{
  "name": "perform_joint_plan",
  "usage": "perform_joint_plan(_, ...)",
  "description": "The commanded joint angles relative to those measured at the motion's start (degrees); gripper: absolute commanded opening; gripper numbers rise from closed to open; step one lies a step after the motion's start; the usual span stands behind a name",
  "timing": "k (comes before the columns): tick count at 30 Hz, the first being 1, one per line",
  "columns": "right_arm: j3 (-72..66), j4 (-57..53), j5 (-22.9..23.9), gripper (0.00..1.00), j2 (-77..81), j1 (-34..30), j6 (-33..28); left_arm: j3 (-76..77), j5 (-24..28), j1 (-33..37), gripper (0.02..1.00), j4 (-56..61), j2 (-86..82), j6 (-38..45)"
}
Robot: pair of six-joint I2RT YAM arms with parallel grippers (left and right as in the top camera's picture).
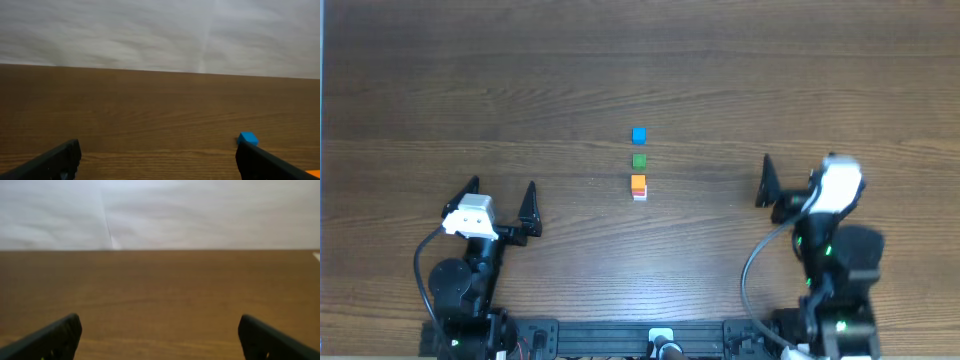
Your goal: Stack Cubes
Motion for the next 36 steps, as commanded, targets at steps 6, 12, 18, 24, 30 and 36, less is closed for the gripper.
perform_joint_plan(6,30.14,-12.9,-3.17,0.991,34.75,5.03,3.26,-0.35,-0.44,0.35,0.998,-0.04,-0.42,-0.79)
perform_joint_plan(12,44.98,-21.84,-1.44,0.991,50.27,14.34,8.5,-0.35,-0.44,0.35,1.0,-0.04,-0.42,-0.79)
perform_joint_plan(18,54.18,-29.4,3.43,0.993,61.55,22.34,15.26,-0.35,-0.44,0.35,0.998,-0.04,-0.42,-0.79)
perform_joint_plan(24,62.2,-36.59,4.44,0.991,73.99,27.71,20.5,-0.35,-0.44,0.35,0.998,-0.02,-0.42,-0.79)
perform_joint_plan(30,70.44,-42.82,3.85,0.993,86.25,31.54,23.96,-0.35,-0.44,0.35,1.0,-0.02,-0.42,-0.79)
perform_joint_plan(36,70.79,-45.92,2.1,0.993,90.49,33.44,26.51,-0.35,-0.44,0.35,0.998,-0.04,-0.42,-0.79)
